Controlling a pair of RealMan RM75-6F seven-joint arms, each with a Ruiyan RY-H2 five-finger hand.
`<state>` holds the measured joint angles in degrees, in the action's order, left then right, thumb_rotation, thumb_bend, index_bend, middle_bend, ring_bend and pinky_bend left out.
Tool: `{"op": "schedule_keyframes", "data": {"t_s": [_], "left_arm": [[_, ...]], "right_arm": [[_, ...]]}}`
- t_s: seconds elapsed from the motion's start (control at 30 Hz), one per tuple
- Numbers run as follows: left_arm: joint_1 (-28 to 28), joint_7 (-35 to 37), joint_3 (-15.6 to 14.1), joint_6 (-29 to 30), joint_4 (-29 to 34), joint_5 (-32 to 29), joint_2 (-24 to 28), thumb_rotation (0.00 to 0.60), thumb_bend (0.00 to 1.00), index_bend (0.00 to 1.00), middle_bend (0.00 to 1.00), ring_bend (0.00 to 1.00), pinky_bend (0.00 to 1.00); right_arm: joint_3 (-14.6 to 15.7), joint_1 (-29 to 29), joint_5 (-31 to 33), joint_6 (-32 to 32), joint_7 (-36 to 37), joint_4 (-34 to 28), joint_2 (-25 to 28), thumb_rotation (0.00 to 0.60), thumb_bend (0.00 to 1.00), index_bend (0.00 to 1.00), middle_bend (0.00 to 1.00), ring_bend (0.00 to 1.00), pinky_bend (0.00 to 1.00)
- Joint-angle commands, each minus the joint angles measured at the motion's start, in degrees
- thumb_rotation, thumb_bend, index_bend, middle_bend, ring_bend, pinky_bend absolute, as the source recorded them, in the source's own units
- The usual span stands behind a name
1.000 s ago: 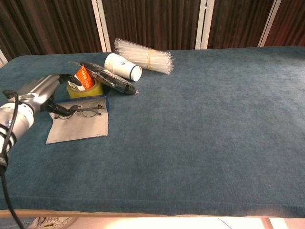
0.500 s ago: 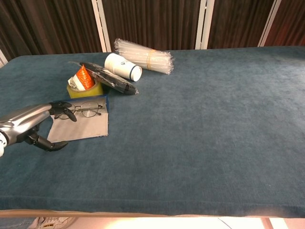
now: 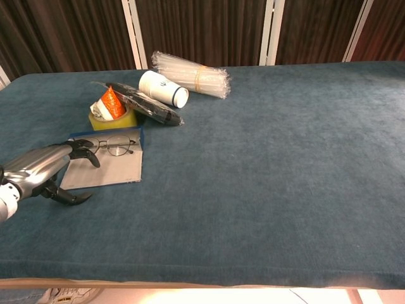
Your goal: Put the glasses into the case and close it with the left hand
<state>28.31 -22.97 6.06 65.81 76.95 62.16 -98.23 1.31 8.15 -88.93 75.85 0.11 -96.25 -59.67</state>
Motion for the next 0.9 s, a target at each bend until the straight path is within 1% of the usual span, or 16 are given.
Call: {"op": "schedule_keyframes", "data": {"t_s": [0.03,0.33,0.43,0.57,0.63,0.77,0.9], "left_arm": [[-0.1,-0.8,0.1,0.6,-1.0,0.4,-0.7,0.556,0.28,0.3,0.04,0.0,0.07],[-0.3,-3.5,-0.1,0.1,-1.9,-0.1,-1.1,0.549,0.28,0.3,0.04,0.0,0.07],[-0.1,-6.0,-0.2,0.1,-2.1,-0.5,-1.1,0.554,0.28,0.32,0.04,0.0,0.07],[0.3,-9.3,0.3,-0.5,-2.0,-2.3,-0.9,0.523,0.29,0.36,0.04,0.0,0.06],[0.6,-10.7,0.6,-0.8,-2.0,-3.4,-0.9,0.522,0.3,0.39,0.04,0.0,0.06],[0.8,-11.6,1.2,-0.7,-2.3,-4.0,-1.3,0.52,0.32,0.42,0.05,0.0,0.06],[0.8,-10.4,2.0,0.4,-3.0,-3.4,-2.0,0.526,0.32,0.44,0.06,0.0,0.07]], "right_arm": [[0.0,0.0,0.0,0.0,-0.1,0.0,0.0,0.6,0.27,0.0,0.0,0.0,0.0],[0.1,-0.1,-0.3,0.4,0.2,0.0,0.2,0.6,0.27,0.0,0.0,0.0,0.0],[0.1,-0.1,-0.3,0.5,0.2,0.1,0.2,0.6,0.27,0.0,0.0,0.0,0.0],[0.2,-0.2,-0.5,0.5,0.4,0.0,0.3,0.6,0.27,0.0,0.0,0.0,0.0],[0.2,-0.1,-0.5,0.5,0.7,0.0,0.5,0.6,0.27,0.0,0.0,0.0,0.0],[0.2,-0.1,-0.5,0.5,0.8,0.1,0.5,0.6,0.27,0.0,0.0,0.0,0.0],[0.3,-0.1,-0.6,0.4,0.8,0.0,0.5,0.6,0.27,0.0,0.0,0.0,0.0]]}}
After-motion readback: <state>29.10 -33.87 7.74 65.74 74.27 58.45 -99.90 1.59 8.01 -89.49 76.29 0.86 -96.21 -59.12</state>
